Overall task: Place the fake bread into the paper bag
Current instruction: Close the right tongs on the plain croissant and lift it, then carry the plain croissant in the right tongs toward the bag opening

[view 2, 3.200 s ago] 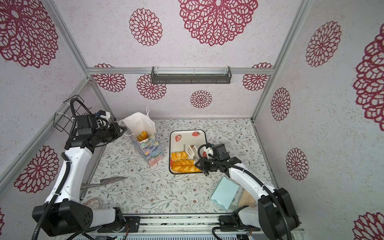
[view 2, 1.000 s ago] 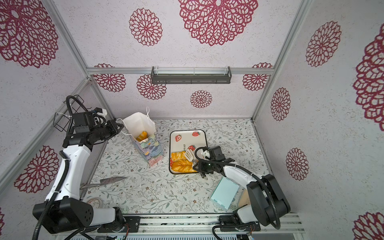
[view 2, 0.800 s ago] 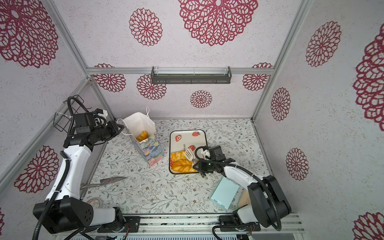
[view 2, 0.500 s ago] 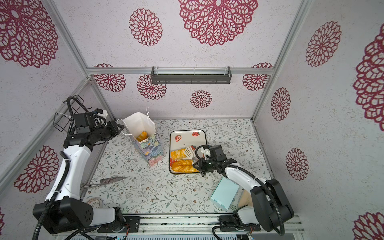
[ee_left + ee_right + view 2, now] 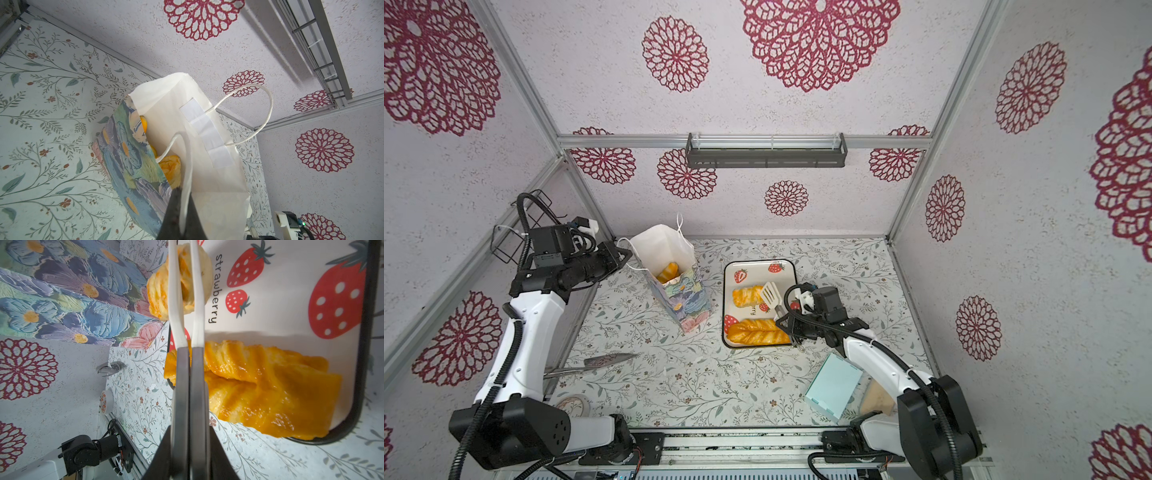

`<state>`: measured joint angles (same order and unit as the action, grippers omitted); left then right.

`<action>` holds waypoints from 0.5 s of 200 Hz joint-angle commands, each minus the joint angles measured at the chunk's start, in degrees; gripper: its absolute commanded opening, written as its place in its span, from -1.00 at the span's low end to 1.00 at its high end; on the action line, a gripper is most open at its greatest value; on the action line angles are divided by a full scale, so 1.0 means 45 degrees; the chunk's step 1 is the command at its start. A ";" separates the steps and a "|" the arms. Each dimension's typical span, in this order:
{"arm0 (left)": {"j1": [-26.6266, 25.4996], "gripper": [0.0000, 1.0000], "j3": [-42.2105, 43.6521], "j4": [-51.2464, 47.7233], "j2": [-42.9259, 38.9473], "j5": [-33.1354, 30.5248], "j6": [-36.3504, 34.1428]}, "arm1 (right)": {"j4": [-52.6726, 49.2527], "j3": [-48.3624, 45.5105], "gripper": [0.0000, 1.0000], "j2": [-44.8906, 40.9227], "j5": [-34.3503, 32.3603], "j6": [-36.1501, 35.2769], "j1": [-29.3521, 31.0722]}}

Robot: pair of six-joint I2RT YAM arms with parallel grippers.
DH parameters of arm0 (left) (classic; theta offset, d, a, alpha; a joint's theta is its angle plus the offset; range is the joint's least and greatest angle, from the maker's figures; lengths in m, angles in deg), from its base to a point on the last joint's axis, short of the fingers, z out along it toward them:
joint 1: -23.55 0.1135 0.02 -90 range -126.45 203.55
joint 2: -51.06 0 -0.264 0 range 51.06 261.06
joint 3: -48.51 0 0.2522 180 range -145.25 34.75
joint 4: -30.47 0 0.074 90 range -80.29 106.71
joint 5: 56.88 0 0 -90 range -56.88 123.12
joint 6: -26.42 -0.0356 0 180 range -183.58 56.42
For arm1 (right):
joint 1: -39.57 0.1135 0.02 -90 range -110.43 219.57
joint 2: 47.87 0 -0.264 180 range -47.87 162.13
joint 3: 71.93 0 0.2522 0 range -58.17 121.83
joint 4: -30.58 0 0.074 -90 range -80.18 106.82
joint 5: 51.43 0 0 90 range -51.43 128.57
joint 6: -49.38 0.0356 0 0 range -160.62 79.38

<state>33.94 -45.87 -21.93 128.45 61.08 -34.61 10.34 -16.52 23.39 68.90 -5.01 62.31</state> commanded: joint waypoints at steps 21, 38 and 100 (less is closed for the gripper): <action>-0.0061 -0.96 0.0044 -0.0183 -0.0322 0.0114 -0.0149 | 0.1523 0.0724 -0.55 -0.1117 0.0504 0.0693 -0.0334; -0.0044 -0.96 0.0042 -0.0175 -0.0322 0.0113 -0.0165 | 0.1859 0.0763 -0.55 -0.1302 0.0668 0.0915 -0.0367; -0.0049 -0.96 0.0042 -0.0261 -0.0322 0.0095 -0.0182 | 0.3086 0.0925 -0.55 -0.1665 0.1626 0.1448 -0.0387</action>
<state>33.94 -45.87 -22.17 128.21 61.10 -34.68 17.92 -15.69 18.49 72.77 0.46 60.87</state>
